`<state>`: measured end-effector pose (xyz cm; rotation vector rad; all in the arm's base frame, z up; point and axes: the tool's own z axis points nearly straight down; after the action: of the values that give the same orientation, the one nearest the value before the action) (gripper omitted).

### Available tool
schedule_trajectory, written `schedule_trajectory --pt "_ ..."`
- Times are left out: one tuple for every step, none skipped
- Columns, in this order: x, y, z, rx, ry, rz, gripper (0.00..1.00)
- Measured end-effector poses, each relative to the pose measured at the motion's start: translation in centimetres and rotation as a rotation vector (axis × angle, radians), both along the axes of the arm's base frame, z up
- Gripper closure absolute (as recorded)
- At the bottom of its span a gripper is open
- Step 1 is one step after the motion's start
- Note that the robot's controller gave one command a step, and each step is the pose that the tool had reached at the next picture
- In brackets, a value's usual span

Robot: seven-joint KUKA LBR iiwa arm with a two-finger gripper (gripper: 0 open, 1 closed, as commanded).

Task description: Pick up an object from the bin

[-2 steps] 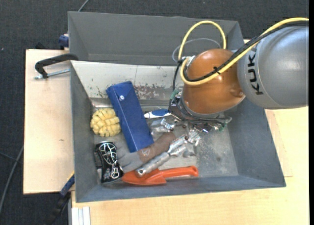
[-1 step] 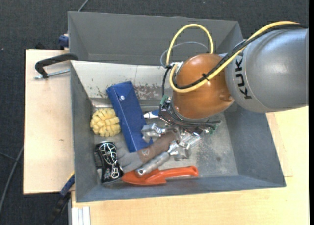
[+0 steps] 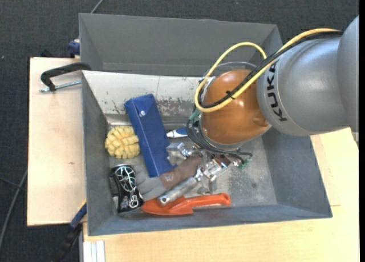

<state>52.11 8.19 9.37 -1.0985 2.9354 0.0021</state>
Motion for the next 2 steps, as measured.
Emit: schedule_trajectory --pt "-0.7 -1.6 -0.7 0.001 0.000 0.049 0.00" --pt "0.6 2.6 -2.2 -0.002 0.001 0.136 1.00"
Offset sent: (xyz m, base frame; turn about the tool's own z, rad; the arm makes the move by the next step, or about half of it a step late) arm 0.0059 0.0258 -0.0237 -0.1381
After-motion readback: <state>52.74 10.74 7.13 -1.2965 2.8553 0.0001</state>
